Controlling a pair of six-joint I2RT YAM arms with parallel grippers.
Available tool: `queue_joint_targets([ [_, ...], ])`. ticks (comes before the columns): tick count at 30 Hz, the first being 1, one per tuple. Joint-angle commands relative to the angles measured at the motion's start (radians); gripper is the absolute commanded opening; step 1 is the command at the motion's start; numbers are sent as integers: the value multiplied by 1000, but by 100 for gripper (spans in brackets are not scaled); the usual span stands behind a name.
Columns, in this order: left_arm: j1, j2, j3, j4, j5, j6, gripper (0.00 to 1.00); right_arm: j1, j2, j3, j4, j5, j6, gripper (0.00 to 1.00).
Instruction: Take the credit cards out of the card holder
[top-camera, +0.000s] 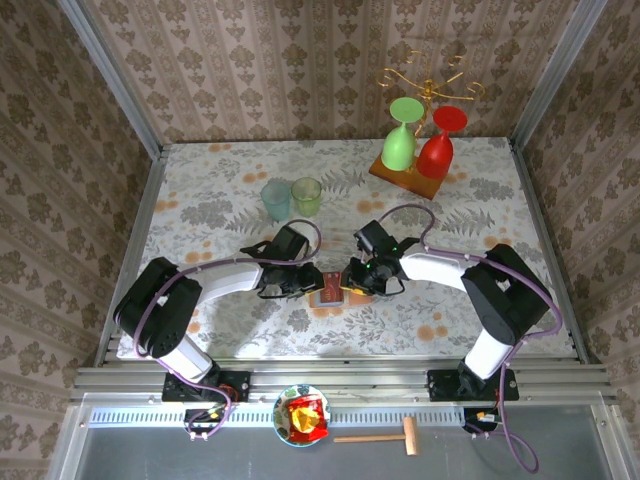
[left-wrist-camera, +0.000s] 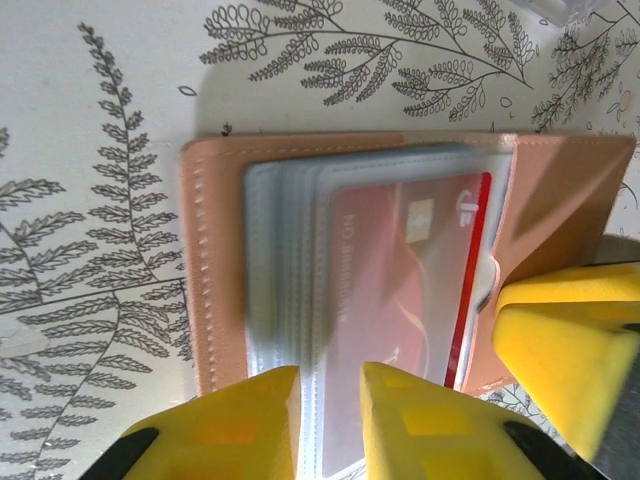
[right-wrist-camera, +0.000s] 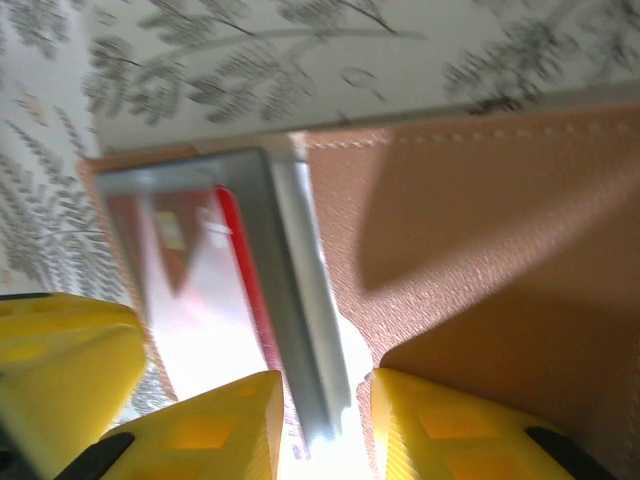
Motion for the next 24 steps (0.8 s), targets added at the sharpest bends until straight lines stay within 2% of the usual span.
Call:
queue_joint_targets([
  [1,2,-28,-5,-18,-12,17,25,11,-46,-21,-40,22,29,30],
  [7,6,-22,0,-18,-14,18,26,18,-95,27,-95,15,29,30],
  [14,36,-55,1,-31,-2,39,26,17,-72,161,-237,70,-99,30],
  [24,68,-43,-7,2,84,63,26,20,-42,135,-165,10,-119,31],
])
